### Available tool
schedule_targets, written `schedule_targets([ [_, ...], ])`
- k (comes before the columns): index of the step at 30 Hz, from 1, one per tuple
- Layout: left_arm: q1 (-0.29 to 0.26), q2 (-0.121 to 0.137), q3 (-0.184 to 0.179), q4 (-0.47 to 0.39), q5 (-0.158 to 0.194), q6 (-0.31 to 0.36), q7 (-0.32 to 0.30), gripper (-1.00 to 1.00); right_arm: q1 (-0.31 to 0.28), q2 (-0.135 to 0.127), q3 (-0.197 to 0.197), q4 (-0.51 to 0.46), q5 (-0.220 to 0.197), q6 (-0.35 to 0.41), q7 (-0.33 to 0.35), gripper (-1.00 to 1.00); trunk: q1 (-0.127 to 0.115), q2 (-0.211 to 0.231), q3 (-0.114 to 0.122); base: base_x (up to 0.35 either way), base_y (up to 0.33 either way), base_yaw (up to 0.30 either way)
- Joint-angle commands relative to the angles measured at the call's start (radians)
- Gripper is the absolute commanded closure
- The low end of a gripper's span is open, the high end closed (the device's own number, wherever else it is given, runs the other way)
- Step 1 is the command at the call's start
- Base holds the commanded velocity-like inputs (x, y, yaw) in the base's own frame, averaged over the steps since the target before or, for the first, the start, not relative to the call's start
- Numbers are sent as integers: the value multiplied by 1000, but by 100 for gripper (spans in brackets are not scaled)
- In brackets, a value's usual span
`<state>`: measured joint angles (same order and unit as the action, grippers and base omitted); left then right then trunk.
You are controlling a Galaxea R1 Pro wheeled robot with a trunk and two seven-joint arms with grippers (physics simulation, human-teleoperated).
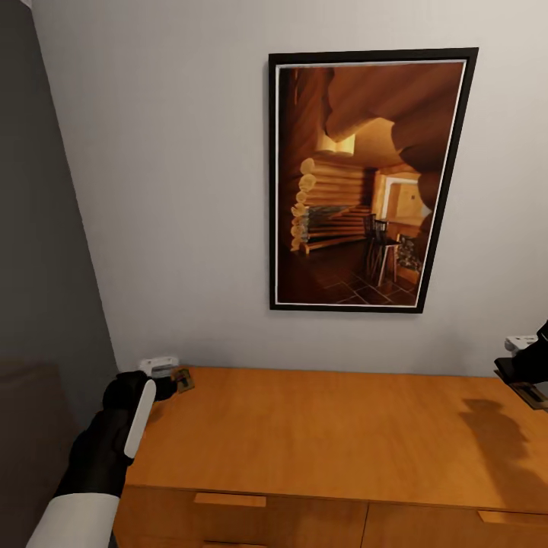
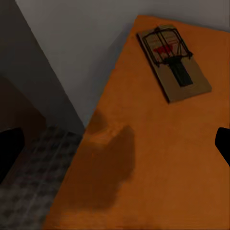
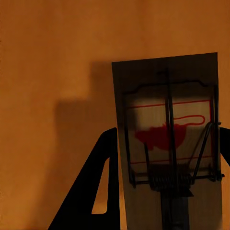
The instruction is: Take the four mousetraps from the cabinet in the bathroom and place them on the bathroom floor. Make sure all four end up on the same floor surface, and ensure that at least two of them are either under or directly next to the same bathroom sink.
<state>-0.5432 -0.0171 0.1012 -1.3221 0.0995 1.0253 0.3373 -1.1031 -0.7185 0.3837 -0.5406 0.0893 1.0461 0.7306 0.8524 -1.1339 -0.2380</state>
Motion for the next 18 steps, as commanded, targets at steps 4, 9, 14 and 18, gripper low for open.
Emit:
schedule_targets([
  [4,-13,-4,2,93,8,2,26,-100,-1,-1,4,-1,7,1,10,100,0,-1,-1,0,0,0],
  [9,-29,-4,0,89,9,4,24,-100,-1,0,4,-1,9,1,10,100,0,-1,-1,0,0,0],
  [14,-66,-4,0,75,10,6,22,-100,-1,0,4,-1,9,1,10,100,0,-1,-1,0,0,0],
  [18,-126,-4,0,91,13,7,20,-100,-1,1,4,-1,8,1,10,100,0,-1,-1,0,0,0],
])
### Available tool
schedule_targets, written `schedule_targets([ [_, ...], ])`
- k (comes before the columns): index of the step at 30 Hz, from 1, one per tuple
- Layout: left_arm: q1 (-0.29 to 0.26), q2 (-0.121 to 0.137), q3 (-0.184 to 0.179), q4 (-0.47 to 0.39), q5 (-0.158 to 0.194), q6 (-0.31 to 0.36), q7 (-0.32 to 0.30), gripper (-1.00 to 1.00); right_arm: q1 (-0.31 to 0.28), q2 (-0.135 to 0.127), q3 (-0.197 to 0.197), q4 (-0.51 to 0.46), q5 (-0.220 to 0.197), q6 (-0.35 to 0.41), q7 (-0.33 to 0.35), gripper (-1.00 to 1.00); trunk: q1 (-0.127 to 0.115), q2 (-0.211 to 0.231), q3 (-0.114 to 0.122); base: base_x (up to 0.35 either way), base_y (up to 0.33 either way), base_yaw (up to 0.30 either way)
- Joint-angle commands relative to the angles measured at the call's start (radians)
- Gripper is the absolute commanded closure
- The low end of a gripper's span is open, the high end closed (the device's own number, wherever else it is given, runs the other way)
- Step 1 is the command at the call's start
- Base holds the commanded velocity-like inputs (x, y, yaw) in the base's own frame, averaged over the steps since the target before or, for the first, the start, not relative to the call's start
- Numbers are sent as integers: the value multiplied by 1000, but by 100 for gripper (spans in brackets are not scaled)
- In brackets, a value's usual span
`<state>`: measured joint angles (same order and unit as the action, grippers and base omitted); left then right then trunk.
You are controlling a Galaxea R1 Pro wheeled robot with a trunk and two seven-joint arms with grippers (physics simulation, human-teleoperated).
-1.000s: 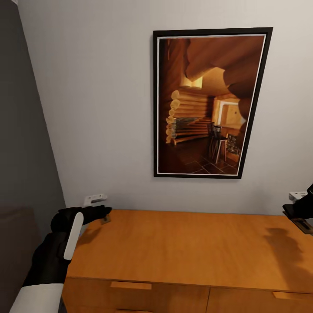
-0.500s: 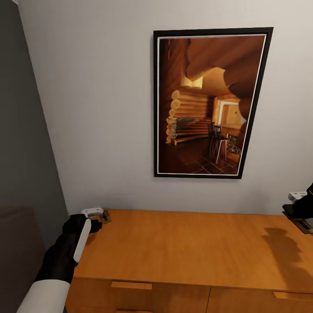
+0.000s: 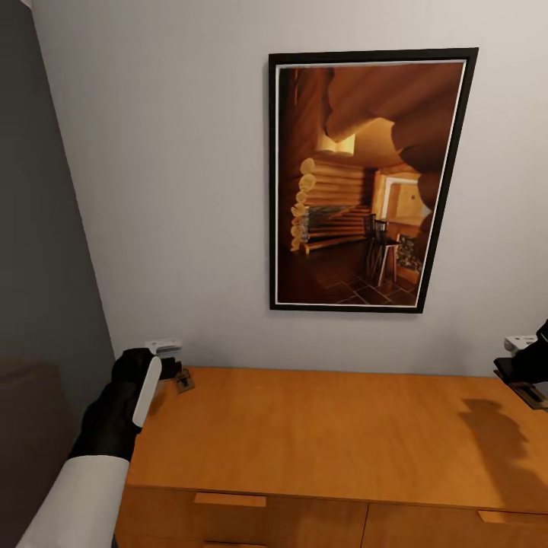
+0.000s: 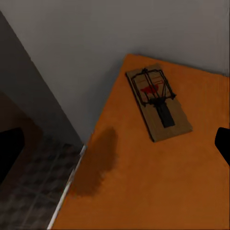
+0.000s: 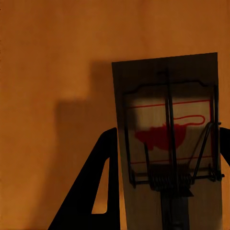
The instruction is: Take the four mousetraps from the cabinet in the bathroom and place them on the bathroom floor. Make sure all four end up on the same floor surface, and ensure that at least two of them are either under or directly next to the same bathroom sink.
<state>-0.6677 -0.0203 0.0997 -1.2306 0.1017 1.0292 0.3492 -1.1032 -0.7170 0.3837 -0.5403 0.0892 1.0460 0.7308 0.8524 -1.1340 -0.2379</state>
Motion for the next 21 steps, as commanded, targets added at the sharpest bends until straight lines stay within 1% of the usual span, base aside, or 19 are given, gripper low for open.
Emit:
schedule_targets([
  [1,-24,0,2,10,11,3,7,-100,-1,-1,4,-1,8,1,10,100,0,-1,-2,0,0,0],
  [5,-95,0,2,73,12,2,7,-100,-1,0,4,0,8,1,10,100,0,-1,-2,0,0,0],
  [6,-152,0,2,155,11,0,7,-100,-1,0,4,0,8,1,10,100,0,-1,-2,0,0,0],
  [7,-188,0,2,212,9,-3,8,-100,-1,0,4,0,7,1,10,100,0,-1,-2,0,0,0],
  [8,-204,0,2,240,9,-6,7,-100,-1,0,4,0,7,1,10,100,0,-1,-2,0,0,0],
  [9,-235,0,2,292,8,-17,7,-100,-1,0,4,-1,6,1,10,100,0,-1,-2,0,0,0],
  [10,-248,0,2,316,8,-26,7,-100,-1,0,4,0,7,1,10,100,0,-1,-2,0,0,0],
  [12,-290,0,2,400,11,-70,7,-100,-1,-1,4,-1,7,1,10,100,0,-1,-2,0,0,0],
  [13,-299,0,2,420,11,-80,7,-100,-1,-1,4,0,7,1,10,100,0,-1,-2,0,0,0],
  [14,-313,1,2,459,12,-96,7,-100,-1,-1,4,0,7,1,10,100,0,-1,-2,0,0,0],
  [16,-325,1,2,497,12,-108,7,-100,-1,-1,4,-1,6,1,10,100,0,-1,-2,0,0,0],
  [17,-332,1,2,532,12,-120,7,-100,-1,-1,4,0,6,1,10,100,0,-1,-2,0,0,0],
  [21,-342,2,2,596,13,-161,7,-100,-1,-2,4,0,6,1,10,100,0,-1,-2,0,0,0],
])
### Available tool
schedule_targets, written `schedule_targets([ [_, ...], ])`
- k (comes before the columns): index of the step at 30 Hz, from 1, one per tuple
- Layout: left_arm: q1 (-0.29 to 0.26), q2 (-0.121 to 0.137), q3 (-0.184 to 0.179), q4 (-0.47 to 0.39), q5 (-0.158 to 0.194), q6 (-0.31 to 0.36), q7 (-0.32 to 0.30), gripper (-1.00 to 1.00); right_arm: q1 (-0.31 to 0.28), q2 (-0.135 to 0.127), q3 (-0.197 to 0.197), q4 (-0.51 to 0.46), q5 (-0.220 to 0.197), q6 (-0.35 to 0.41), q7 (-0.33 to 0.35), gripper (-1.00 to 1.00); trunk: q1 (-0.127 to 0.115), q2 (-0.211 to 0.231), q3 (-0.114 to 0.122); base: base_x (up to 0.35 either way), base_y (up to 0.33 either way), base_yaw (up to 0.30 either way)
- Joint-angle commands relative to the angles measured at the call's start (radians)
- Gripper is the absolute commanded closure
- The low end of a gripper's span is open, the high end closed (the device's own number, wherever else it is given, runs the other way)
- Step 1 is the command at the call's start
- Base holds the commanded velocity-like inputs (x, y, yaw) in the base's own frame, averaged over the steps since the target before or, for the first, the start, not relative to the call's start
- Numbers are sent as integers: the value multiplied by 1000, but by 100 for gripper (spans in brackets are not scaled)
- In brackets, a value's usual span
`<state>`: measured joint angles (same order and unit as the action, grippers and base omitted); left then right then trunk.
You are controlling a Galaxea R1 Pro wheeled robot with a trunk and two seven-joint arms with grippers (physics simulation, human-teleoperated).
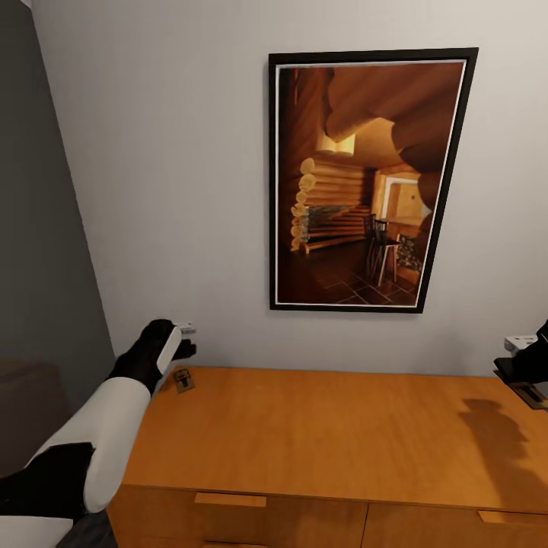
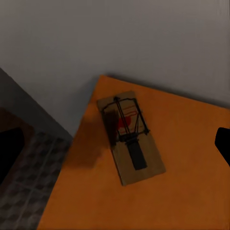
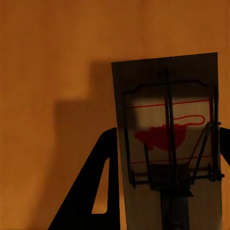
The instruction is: Take the four mousetraps from the cabinet in the bathroom and place them on the bathroom floor. Make sure all four end up on the same floor surface, and ensure that at least two of them are either under or directly next to the same bathroom sink.
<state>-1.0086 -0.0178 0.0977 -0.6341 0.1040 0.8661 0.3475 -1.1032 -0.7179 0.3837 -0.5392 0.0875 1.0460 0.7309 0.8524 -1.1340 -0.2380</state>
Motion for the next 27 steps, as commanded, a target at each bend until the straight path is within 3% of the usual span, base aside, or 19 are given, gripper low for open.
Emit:
schedule_targets([
  [1,-2,-1,3,13,11,-10,8,-100,-1,-1,4,-1,8,1,10,100,0,-1,-1,0,0,0],
  [15,-7,-4,4,93,11,-57,14,-100,-1,1,4,-1,6,1,10,100,0,-1,-1,0,0,0],
  [27,-7,-36,6,78,7,-76,26,-100,-1,0,4,-1,6,1,12,100,0,-1,-1,3,0,0],
])
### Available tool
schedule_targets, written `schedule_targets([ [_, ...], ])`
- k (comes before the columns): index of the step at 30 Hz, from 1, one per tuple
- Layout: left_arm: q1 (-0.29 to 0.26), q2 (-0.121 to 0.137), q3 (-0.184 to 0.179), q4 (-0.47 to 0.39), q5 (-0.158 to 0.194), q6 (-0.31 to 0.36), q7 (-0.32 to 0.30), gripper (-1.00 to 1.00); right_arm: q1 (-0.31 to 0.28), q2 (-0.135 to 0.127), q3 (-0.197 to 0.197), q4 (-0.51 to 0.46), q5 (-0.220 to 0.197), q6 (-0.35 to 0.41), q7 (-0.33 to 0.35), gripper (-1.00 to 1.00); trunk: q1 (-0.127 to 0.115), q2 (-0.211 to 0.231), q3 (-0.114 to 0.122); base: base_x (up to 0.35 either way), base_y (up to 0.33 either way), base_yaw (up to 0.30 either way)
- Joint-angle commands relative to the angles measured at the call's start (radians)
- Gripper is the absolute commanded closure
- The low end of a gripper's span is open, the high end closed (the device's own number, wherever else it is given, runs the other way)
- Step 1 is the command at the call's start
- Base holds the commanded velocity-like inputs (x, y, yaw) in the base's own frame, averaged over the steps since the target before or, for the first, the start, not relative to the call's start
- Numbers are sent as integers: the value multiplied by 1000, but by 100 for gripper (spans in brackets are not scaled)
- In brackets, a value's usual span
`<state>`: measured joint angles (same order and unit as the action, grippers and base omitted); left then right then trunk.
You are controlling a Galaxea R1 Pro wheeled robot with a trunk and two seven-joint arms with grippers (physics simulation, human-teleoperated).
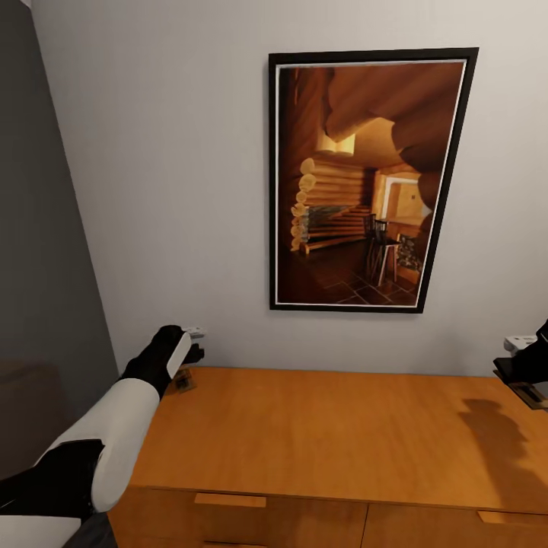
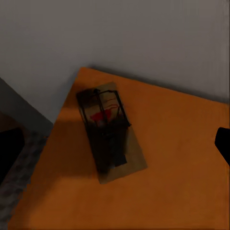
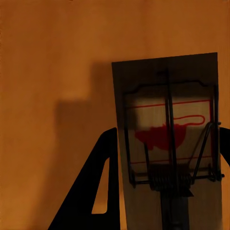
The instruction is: Take the four mousetraps from the cabinet in the bathroom and place them on the bathroom floor. Make sure all four end up on the same floor surface, and ensure that at least two of them are either under or directly next to the same bathroom sink.
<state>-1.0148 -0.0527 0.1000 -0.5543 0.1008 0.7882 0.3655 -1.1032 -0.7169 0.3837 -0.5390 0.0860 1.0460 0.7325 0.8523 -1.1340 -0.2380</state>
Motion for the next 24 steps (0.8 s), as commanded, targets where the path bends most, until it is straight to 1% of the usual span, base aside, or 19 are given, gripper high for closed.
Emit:
schedule_targets([
  [1,-1,-5,3,0,10,2,9,-100,-1,-1,4,-1,8,1,10,100,0,-1,-1,128,0,0],
  [5,-1,-12,3,0,10,1,11,-100,-1,-1,4,-1,8,1,10,100,0,-1,-1,176,0,0],
  [11,-1,-13,3,9,12,1,12,-100,-1,0,4,-1,8,1,10,100,0,-1,-1,43,0,0],
  [21,-1,-5,6,25,13,0,12,-100,-1,0,6,29,16,1,10,100,0,-1,-1,4,0,0],
  [24,-1,1,7,65,13,-5,12,-100,-1,1,6,31,16,1,10,100,0,-1,-1,0,0,0],
])
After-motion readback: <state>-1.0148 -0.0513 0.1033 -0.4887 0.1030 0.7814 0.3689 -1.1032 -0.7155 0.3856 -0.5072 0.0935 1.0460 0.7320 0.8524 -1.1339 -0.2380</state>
